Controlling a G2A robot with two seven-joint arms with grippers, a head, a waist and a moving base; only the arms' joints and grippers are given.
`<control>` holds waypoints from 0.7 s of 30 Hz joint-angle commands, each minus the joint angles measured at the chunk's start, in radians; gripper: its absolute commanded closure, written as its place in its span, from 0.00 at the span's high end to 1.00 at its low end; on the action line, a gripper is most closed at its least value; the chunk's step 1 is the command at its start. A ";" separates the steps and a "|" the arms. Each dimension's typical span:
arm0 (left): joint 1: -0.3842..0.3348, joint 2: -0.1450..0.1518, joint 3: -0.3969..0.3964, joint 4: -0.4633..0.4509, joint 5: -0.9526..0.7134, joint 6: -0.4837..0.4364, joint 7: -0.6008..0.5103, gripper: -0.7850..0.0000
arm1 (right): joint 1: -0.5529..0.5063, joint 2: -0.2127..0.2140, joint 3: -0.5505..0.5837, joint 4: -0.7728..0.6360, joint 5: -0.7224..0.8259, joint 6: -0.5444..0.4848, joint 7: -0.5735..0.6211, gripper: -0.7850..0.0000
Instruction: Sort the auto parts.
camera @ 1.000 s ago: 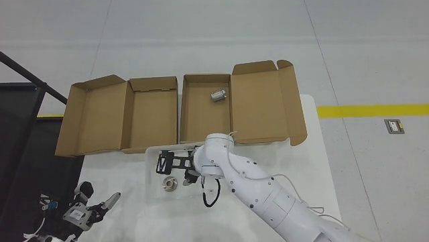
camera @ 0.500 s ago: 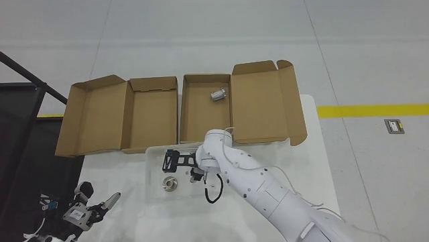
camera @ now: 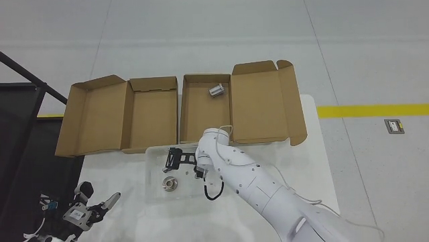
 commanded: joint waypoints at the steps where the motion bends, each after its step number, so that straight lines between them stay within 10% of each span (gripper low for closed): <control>1: 0.000 0.000 0.000 0.000 0.000 0.000 0.000 1.00 | 0.006 -0.009 -0.006 0.021 0.001 0.005 0.001 0.65; 21: 0.000 0.000 0.000 0.000 0.000 0.000 0.000 1.00 | 0.068 -0.103 -0.033 0.239 -0.013 0.142 -0.080 0.46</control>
